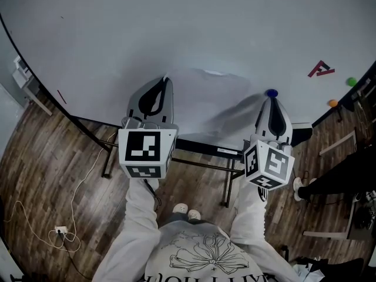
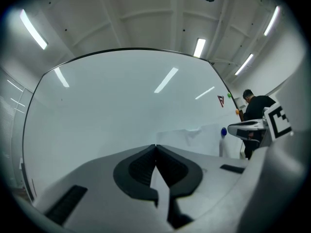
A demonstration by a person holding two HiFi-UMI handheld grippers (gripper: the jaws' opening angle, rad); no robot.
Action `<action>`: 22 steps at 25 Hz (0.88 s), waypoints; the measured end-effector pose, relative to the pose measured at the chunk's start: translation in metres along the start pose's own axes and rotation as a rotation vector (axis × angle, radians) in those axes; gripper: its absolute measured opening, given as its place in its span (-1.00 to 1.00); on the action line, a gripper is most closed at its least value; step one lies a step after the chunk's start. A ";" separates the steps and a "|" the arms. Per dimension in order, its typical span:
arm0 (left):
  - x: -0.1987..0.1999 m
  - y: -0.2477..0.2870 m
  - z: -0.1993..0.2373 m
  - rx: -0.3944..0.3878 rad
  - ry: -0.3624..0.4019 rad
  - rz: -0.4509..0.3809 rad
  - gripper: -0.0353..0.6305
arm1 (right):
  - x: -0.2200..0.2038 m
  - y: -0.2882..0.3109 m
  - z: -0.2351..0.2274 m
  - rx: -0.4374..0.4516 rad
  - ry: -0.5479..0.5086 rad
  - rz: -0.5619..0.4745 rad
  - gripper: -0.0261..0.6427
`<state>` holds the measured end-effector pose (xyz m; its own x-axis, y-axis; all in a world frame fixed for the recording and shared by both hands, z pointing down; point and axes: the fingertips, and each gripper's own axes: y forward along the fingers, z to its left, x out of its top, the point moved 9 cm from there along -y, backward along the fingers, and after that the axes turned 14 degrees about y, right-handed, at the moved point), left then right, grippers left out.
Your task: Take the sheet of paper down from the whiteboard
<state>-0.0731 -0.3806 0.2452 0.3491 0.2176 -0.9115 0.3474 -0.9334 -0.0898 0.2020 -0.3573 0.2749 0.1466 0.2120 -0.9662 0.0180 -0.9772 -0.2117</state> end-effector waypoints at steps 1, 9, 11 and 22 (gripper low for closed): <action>0.000 0.000 0.000 0.001 0.000 0.000 -0.88 | 0.000 0.000 0.001 0.001 0.001 0.001 -0.87; -0.002 -0.005 0.001 0.001 -0.002 0.006 -0.88 | 0.001 -0.003 0.004 0.001 0.001 0.004 -0.88; -0.002 -0.006 0.000 0.001 -0.004 0.007 -0.88 | 0.003 -0.004 0.005 -0.005 -0.001 -0.001 -0.88; -0.004 -0.011 0.002 0.004 -0.011 0.011 -0.88 | 0.009 -0.008 0.006 -0.008 -0.014 -0.005 -0.88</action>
<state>-0.0801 -0.3722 0.2493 0.3436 0.2043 -0.9166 0.3403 -0.9368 -0.0812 0.1971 -0.3479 0.2667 0.1323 0.2171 -0.9671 0.0270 -0.9761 -0.2154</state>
